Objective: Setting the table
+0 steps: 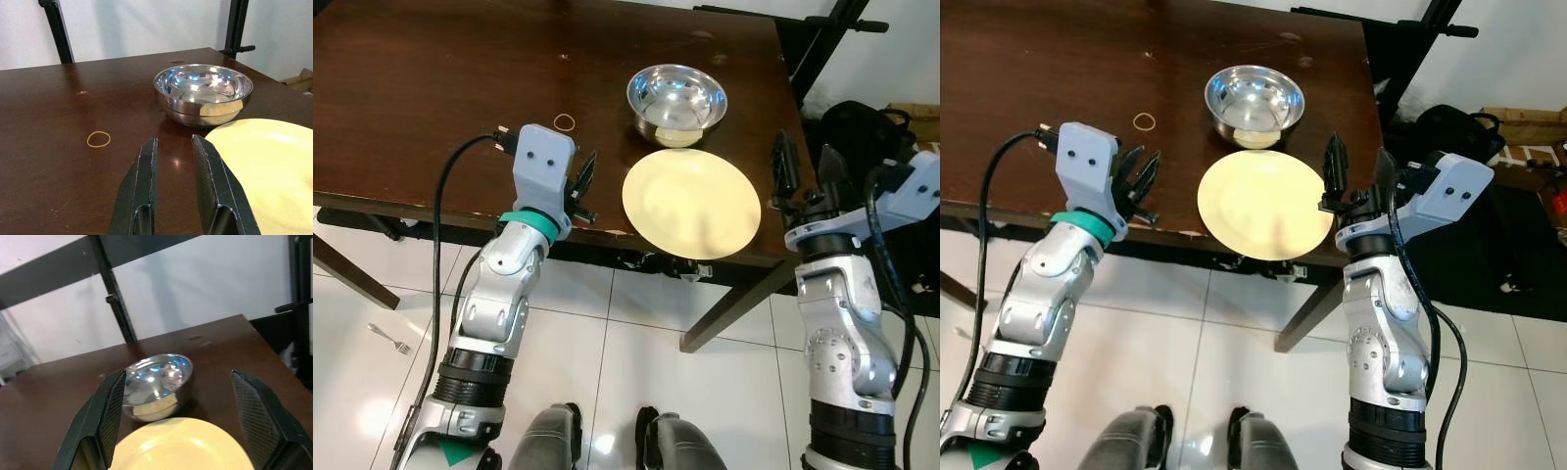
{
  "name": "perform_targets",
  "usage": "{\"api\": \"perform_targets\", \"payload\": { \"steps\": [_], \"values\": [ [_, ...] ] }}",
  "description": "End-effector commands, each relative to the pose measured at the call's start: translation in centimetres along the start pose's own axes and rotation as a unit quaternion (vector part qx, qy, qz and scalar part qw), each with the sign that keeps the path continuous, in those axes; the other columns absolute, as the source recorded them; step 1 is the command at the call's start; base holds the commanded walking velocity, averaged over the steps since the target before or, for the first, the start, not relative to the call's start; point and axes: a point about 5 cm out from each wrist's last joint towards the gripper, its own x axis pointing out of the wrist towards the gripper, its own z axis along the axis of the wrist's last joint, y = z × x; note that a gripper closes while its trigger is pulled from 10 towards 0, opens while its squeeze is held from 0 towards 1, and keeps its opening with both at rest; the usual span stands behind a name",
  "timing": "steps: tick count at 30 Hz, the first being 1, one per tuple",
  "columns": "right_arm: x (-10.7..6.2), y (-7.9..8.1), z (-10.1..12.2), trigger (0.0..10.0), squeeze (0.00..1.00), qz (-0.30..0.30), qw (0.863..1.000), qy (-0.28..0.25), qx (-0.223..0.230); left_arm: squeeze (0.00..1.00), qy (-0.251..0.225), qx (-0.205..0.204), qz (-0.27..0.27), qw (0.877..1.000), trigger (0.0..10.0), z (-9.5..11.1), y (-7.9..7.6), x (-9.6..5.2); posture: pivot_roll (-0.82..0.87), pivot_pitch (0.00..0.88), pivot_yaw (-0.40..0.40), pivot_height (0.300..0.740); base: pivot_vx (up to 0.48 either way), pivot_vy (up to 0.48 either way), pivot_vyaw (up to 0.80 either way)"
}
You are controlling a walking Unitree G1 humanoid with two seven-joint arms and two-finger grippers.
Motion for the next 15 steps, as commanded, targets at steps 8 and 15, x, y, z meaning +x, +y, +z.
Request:
{"api": "perform_targets", "payload": {
  "steps": [8,15],
  "values": [
    [-0.65,-1.20,-0.96,10.0,0.00,-0.022,0.999,0.019,-0.020,0.00,0.008,0.002,-0.016,1.000,10.0,-0.52,-0.32,-0.35,0.12,0.059,0.007,0.740,0.000,0.000,0.00],
    [-1.02,-1.50,-1.46,10.0,0.00,-0.003,0.998,0.046,-0.035,0.00,0.019,-0.005,-0.046,0.999,10.0,-0.76,-0.69,-0.67,0.12,0.063,0.010,0.740,0.000,0.000,0.00]
  ]
}}
